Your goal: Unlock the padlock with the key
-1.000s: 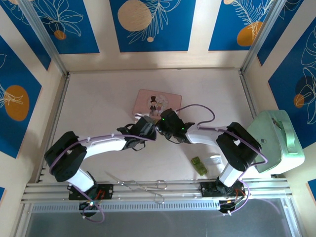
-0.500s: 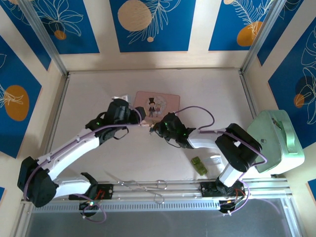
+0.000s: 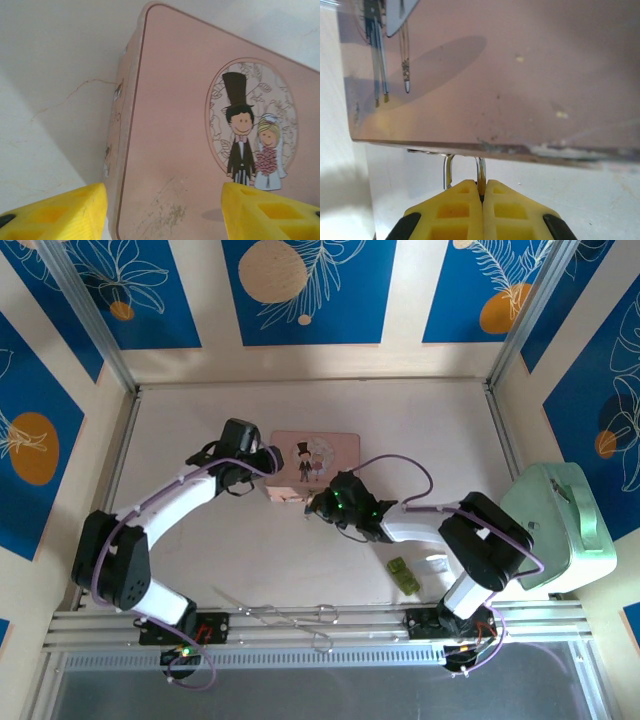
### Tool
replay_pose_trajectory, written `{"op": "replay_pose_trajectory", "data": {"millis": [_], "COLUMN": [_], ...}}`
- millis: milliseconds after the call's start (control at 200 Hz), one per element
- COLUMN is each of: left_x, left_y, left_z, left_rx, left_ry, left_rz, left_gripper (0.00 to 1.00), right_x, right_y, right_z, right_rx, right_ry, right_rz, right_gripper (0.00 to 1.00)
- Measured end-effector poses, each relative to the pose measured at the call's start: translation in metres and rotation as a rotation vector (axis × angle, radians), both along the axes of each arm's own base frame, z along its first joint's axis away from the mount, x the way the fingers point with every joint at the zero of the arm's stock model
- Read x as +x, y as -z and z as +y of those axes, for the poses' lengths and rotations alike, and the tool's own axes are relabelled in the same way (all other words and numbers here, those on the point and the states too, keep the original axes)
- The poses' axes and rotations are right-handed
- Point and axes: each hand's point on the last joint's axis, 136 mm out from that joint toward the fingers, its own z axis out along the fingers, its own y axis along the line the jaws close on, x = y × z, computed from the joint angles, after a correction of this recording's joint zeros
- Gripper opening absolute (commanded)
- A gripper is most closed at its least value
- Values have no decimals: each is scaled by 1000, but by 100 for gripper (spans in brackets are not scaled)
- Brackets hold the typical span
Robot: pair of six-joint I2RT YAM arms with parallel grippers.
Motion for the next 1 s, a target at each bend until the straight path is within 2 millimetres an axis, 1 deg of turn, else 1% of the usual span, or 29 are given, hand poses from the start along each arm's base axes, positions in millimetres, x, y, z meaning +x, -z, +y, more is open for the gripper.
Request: {"op": "replay_pose_trajectory", "data": {"millis": [170, 310, 470, 550, 605, 660, 730, 790, 860, 910, 955, 1000], "left_x": [2, 1, -5, -7, -8, -8, -8, -9, -9, -9, -10, -10], "left_y": [20, 33, 45, 45, 46, 46, 46, 46, 46, 45, 45, 45], "left_z": [-1, -1, 2, 4, 4, 3, 3, 3, 3, 3, 4, 4], "left_rx": [21, 29, 25, 8, -2, -19, -35, -40, -43, -43, -42, -41], "left_ry": [0, -3, -14, -22, -26, -33, -39, -42, -46, -46, -46, -46], "left_rz": [42, 66, 76, 59, 48, 38, 28, 23, 25, 25, 26, 29], "left_gripper": [56, 54, 53, 52, 51, 51, 51, 52, 51, 51, 51, 51], "right_x": [-6, -5, -2, -2, -3, -6, -19, -29, -39, -44, -45, -45], "right_y": [4, 3, 5, 8, 9, 11, 16, 16, 9, -2, -13, -24], "right_z": [-4, -7, -7, -7, -7, -10, -20, -24, -26, -26, -28, -31], "right_rx": [-96, -175, -345, -429, -477, -539, -633, -686, -706, -692, -666, -630], "right_ry": [0, -10, -31, -44, -50, -65, -92, -127, -162, -184, -194, -196], "right_rz": [51, 75, 76, 61, 43, 27, 30, 18, -6, -32, -64, -94], "right_gripper": [0, 0, 0, 11, 23, 32, 38, 42, 43, 43, 37, 29]}}
